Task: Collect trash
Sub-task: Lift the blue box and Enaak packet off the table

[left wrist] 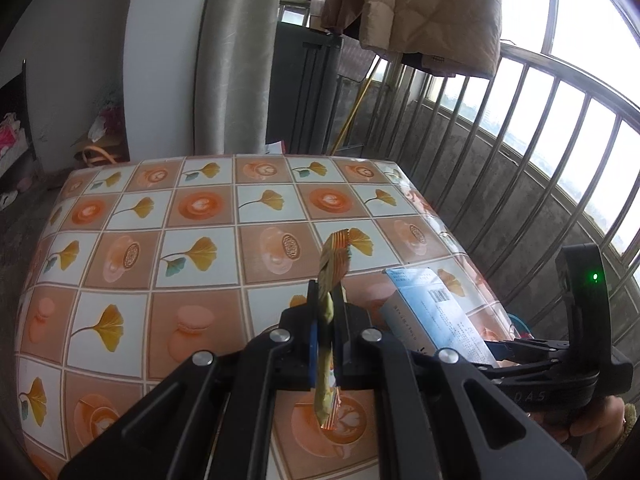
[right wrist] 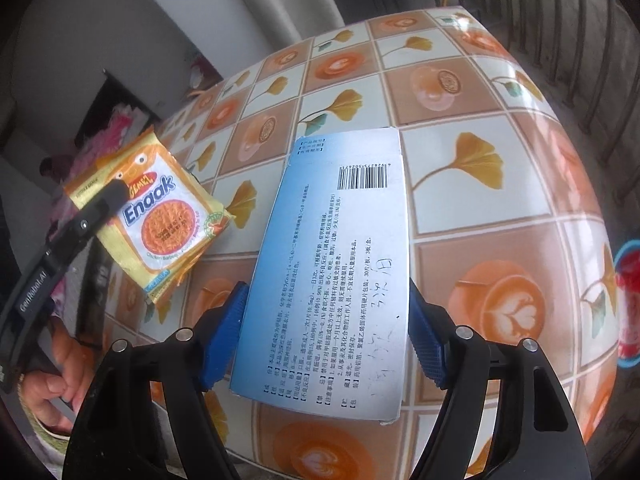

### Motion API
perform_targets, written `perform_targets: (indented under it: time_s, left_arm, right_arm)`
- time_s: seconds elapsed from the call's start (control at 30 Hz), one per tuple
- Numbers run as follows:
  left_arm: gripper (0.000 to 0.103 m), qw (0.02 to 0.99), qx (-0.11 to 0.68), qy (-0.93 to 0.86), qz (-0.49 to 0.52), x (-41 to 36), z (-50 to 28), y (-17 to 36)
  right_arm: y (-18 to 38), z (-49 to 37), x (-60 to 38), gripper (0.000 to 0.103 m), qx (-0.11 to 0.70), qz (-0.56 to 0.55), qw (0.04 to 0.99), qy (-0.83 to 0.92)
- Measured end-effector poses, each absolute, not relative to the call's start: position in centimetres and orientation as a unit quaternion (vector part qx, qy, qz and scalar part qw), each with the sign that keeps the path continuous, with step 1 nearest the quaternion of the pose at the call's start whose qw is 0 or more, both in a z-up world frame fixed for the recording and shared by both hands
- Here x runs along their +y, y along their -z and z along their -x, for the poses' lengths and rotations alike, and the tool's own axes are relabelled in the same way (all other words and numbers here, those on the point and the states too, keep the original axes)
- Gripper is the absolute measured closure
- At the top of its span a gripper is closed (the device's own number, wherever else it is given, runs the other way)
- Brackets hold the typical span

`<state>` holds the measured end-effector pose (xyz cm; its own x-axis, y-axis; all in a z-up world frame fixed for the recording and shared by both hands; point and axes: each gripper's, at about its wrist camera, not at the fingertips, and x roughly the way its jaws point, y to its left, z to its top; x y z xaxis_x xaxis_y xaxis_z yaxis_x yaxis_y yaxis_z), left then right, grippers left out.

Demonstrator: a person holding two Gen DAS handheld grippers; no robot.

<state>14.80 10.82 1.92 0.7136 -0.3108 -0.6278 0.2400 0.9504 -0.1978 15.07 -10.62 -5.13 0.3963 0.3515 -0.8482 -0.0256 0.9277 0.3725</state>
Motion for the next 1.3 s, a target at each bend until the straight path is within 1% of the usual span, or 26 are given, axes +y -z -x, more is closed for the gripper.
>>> perform_targets:
  time_s: [0.97,1.3]
  left_arm:
    - [0.098,0.934,0.305,0.183,-0.039,4.0,-12.3,-4.1]
    - [0.098,0.928,0.305,0.207,-0.054,1.5,-12.1,-4.3]
  right_arm:
    - [2.7,-13.0,-16.1,0.033,0.491,-0.236,0.83,-0.123]
    - [2.3,-11.9,-18.6,0.033,0.475,-0.264,0.831,-0.116]
